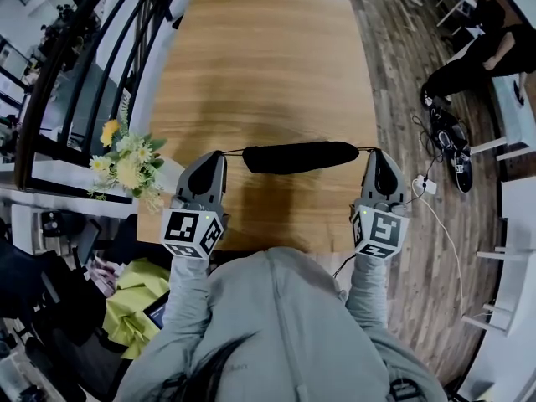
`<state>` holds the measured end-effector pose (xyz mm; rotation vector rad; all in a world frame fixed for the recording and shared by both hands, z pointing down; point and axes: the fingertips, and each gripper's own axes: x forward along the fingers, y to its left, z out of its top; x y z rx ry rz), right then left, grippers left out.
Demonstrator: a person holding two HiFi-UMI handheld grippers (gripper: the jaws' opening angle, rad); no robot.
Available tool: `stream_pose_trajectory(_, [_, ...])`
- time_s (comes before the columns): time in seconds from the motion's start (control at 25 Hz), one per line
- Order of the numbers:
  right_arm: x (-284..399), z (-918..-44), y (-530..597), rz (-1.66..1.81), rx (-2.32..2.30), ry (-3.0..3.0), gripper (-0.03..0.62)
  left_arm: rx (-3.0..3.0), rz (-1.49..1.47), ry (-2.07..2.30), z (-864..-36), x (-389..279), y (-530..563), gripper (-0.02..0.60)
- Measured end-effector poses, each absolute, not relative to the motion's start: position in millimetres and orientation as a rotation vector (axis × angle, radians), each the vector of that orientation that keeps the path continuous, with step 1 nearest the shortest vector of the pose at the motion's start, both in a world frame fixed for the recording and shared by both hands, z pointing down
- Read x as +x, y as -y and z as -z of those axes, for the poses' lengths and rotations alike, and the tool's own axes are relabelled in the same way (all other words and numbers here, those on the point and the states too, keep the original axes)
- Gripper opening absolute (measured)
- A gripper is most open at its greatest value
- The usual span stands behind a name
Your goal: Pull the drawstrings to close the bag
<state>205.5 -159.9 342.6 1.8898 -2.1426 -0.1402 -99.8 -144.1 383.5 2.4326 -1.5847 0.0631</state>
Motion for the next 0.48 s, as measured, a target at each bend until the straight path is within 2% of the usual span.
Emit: stream_pose_trajectory(0.48, [235.6,-345.5,158.2,0.177,2.027,2.001,0.021,2.338,-0.062,1.751,-399.4,-114.7,146.8,0.028])
